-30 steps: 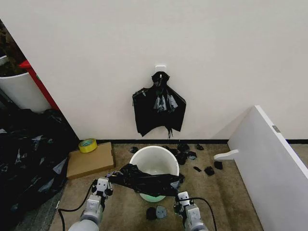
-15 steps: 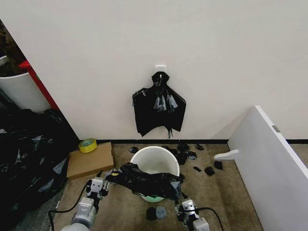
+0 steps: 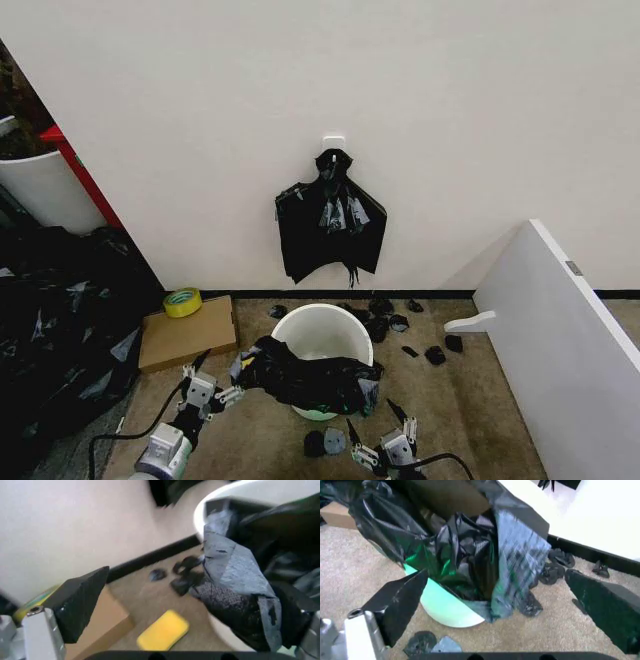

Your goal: Place the garbage bag over the trash bin.

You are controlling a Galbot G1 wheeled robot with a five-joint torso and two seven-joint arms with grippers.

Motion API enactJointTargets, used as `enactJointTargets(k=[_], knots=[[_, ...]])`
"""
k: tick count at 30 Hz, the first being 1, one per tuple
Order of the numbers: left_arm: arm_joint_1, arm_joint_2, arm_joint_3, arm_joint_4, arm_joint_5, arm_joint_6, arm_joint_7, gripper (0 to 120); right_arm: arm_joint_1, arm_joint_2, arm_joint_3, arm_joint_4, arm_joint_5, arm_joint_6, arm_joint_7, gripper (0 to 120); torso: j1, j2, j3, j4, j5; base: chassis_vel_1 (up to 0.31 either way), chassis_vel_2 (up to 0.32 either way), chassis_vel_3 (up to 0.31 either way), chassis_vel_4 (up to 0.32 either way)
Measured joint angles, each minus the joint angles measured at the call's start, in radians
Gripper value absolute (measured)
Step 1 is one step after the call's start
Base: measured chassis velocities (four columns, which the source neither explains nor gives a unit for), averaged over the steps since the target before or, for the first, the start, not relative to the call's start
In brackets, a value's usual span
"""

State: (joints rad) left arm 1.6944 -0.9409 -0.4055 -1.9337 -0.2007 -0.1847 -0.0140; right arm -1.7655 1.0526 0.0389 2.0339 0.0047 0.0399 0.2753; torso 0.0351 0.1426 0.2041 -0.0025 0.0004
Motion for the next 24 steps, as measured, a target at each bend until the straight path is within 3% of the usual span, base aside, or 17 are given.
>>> enactJointTargets(k=[4, 9, 12, 16, 17, 21, 24], knots=[[-0.001, 0.007, -0.003, 0.020, 0.007, -0.062, 0.046, 97, 0.000, 0.005, -0.001, 0.005, -0.005, -0.001, 0.002, 100, 0.000, 0.000, 0.000, -0.0001, -0.0002, 0.000, 0.000, 0.000, 0.000], [0.011, 0.009, -0.007, 0.020, 0.008, -0.090, 0.032, 95, -0.001, 0.011, -0.001, 0.005, -0.011, 0.000, 0.004, 100, 0.000, 0.000, 0.000, -0.0001, -0.0006, 0.000, 0.000, 0.000, 0.000], [0.024, 0.011, -0.016, 0.013, -0.060, -0.131, 0.048, 96, -0.003, 0.015, 0.000, 0.006, -0.018, 0.005, 0.005, 100, 0.000, 0.000, 0.000, 0.0000, -0.0008, 0.000, 0.000, 0.000, 0.000], [0.029, 0.023, -0.023, 0.037, -0.209, -0.248, 0.197, 99, -0.004, 0.021, 0.000, 0.006, -0.027, 0.005, 0.007, 100, 0.000, 0.000, 0.000, -0.0002, -0.0008, 0.000, 0.000, 0.000, 0.000], [0.029, 0.023, -0.023, 0.037, -0.209, -0.248, 0.197, 99, -0.004, 0.021, 0.000, 0.006, -0.027, 0.005, 0.007, 100, 0.000, 0.000, 0.000, -0.0002, -0.0008, 0.000, 0.000, 0.000, 0.000], [0.008, 0.017, -0.023, 0.118, -0.292, -0.360, 0.368, 100, -0.009, 0.024, 0.000, 0.006, -0.032, 0.011, 0.007, 100, 0.000, 0.000, 0.000, 0.0005, -0.0002, 0.000, 0.000, 0.000, 0.000], [-0.006, 0.015, -0.023, 0.156, -0.319, -0.397, 0.414, 100, -0.010, 0.024, 0.000, 0.007, -0.032, 0.019, 0.007, 100, 0.000, 0.000, 0.000, 0.0004, -0.0002, 0.000, 0.000, 0.000, 0.000]])
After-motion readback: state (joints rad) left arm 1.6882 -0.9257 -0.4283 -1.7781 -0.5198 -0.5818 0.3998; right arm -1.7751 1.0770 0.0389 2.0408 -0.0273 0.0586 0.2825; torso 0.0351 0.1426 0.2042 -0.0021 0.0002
